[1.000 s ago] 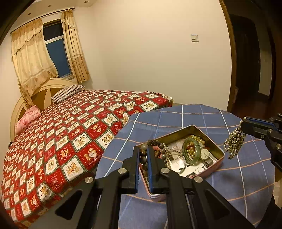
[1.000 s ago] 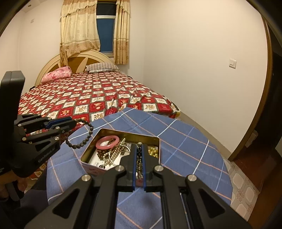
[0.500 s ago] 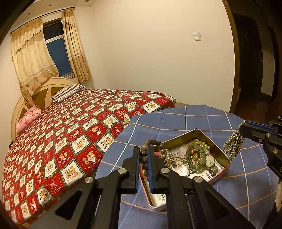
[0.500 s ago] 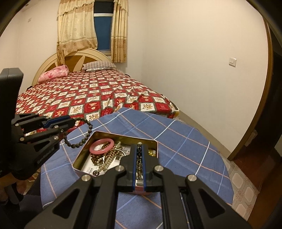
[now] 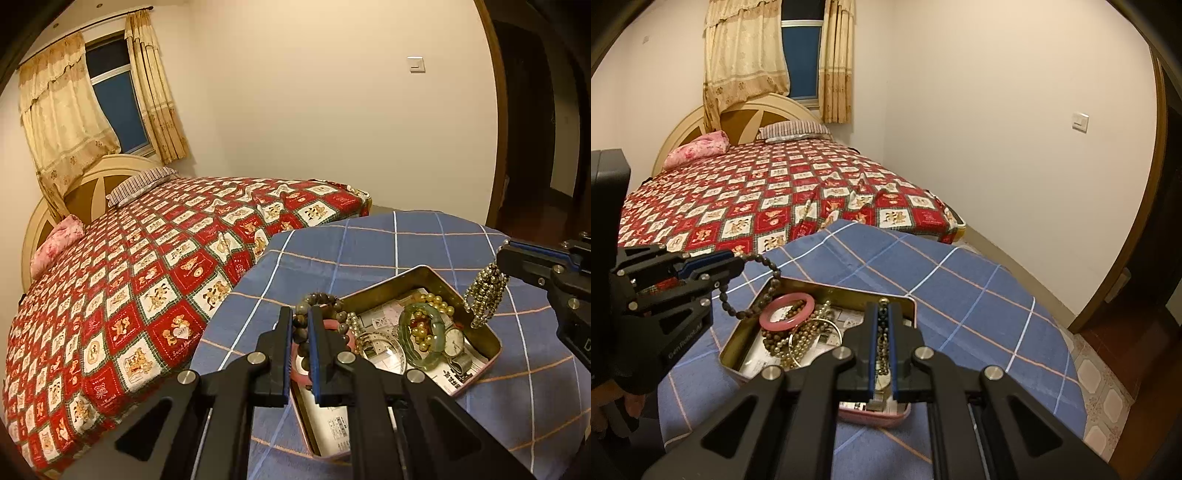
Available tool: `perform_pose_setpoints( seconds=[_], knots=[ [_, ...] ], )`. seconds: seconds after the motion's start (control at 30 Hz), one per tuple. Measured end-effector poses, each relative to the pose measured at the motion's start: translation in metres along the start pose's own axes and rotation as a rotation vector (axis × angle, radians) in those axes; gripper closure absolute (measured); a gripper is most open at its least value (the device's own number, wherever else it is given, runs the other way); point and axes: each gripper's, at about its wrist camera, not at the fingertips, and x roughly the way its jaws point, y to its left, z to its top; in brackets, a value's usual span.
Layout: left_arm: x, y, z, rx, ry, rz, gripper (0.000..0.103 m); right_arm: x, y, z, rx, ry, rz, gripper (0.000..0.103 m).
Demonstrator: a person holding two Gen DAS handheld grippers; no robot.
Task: Organize jewelry
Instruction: 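Lower the bracelet and gold beads into the tin and open both grippers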
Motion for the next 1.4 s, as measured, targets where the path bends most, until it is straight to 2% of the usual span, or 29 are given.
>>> perform_pose_setpoints(
  seconds=[0.7, 1.13, 1.4],
  knots=[
    [0.046, 0.001, -0.002, 0.000, 0.074, 0.012, 0.095, 0.054, 0.006, 0.009, -0.012, 0.058, 0.013, 0.096],
    [0.060, -0.007, -0.010, 0.010, 0.104, 0.010, 0.095, 0.080, 0.002, -0.009, -0.020, 0.139, 0.001, 0.096],
    [0.067, -0.012, -0.016, 0.019, 0.119, 0.008, 0.095, 0.085, -0.003, -0.017, -0.010, 0.156, -0.013, 0.096]
  ],
)
